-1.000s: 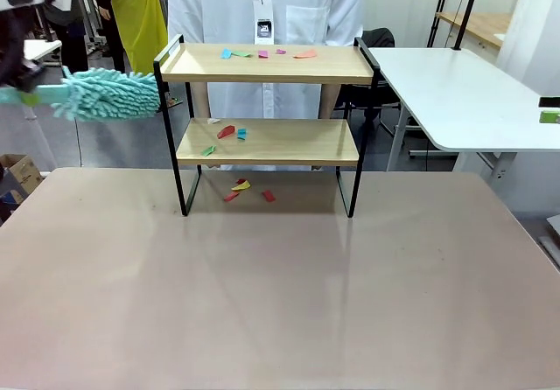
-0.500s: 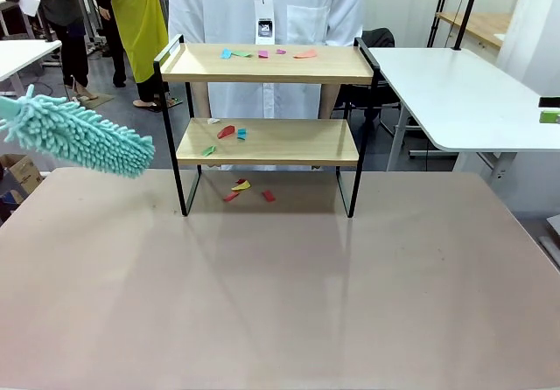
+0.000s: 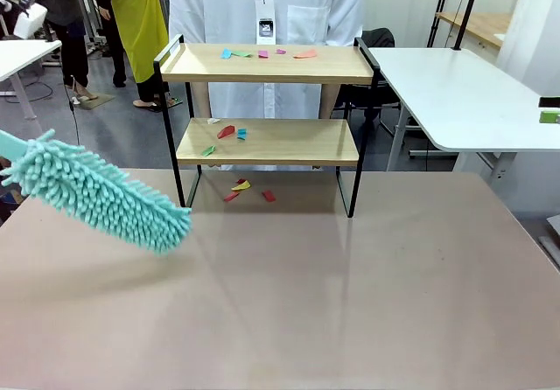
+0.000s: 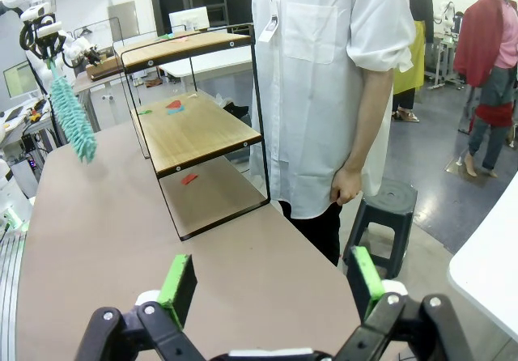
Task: Clean the shelf.
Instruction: Clean the specific section of the Shelf indicated by the human with the Duster.
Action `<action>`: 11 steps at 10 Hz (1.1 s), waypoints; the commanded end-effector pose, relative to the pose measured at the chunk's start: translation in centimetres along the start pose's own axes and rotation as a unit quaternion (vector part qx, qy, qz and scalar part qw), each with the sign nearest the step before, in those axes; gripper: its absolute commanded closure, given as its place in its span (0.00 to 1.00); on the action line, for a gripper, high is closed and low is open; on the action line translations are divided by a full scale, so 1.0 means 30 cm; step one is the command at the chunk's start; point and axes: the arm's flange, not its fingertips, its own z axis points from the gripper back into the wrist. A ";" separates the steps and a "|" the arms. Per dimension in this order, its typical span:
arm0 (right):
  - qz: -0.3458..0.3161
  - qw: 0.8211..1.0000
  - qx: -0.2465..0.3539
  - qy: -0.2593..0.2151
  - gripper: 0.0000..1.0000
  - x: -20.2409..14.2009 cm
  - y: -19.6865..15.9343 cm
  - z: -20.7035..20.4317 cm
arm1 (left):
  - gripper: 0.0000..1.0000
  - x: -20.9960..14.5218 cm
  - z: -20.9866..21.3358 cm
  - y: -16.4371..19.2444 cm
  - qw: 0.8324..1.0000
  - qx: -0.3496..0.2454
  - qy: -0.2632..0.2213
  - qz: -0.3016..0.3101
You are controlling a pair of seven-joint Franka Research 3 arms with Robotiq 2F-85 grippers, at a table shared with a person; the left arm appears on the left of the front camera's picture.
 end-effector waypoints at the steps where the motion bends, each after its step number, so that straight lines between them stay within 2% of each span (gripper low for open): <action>1: 0.002 1.000 0.001 0.000 0.00 0.007 0.001 -0.002 | 0.87 0.014 -0.034 -0.014 0.999 -0.019 0.010 -0.047; 2: 0.002 1.000 0.001 0.000 0.00 0.007 0.001 -0.002 | 0.87 0.020 -0.051 -0.017 0.999 -0.013 0.016 -0.042; 3: 0.002 1.000 0.001 0.000 0.00 0.007 0.001 -0.002 | 0.87 0.018 -0.056 -0.002 1.000 -0.005 0.002 -0.031; 11: 0.002 1.000 0.001 0.000 0.00 0.007 0.001 -0.002 | 0.87 0.037 -0.043 -0.013 0.999 -0.016 0.010 -0.035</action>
